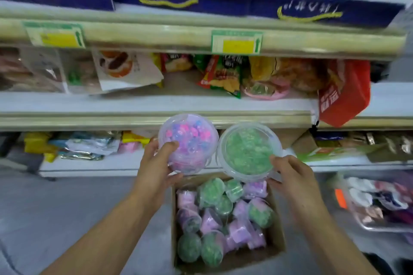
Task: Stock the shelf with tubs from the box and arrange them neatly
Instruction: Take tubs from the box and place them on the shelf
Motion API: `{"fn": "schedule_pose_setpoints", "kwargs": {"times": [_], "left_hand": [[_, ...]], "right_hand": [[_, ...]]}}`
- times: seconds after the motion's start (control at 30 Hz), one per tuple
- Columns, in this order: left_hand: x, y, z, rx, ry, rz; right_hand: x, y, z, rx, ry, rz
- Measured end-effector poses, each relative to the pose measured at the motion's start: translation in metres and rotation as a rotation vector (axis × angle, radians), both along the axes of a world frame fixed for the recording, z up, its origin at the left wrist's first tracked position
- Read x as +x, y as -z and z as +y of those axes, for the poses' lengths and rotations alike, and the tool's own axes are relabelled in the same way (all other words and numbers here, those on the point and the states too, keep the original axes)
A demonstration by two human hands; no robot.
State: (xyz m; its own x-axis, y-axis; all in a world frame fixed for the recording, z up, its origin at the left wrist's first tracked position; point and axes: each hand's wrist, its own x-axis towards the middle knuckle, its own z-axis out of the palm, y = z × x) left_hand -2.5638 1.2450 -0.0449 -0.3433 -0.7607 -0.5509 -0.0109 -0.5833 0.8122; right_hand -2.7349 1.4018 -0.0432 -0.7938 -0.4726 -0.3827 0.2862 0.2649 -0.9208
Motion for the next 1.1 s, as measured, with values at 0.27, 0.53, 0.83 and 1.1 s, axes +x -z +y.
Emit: {"fn": "schedule_pose_setpoints", "kwargs": {"times": [0.27, 0.53, 0.83, 1.1], "left_hand": [[0.034, -0.194, -0.016, -0.173, 0.030, 0.111], [0.069, -0.325, -0.029, -0.249, 0.047, 0.261], [0.080, -0.415, -0.047, -0.286, -0.053, 0.345], [0.057, -0.457, -0.057, -0.359, -0.084, 0.325]], "right_hand": [[0.027, -0.190, -0.017, -0.113, -0.019, 0.189], [0.043, -0.332, -0.031, -0.287, -0.035, 0.146], [0.019, -0.461, -0.080, -0.415, -0.035, 0.256], [-0.038, -0.515, -0.157, -0.417, -0.058, 0.224]]}}
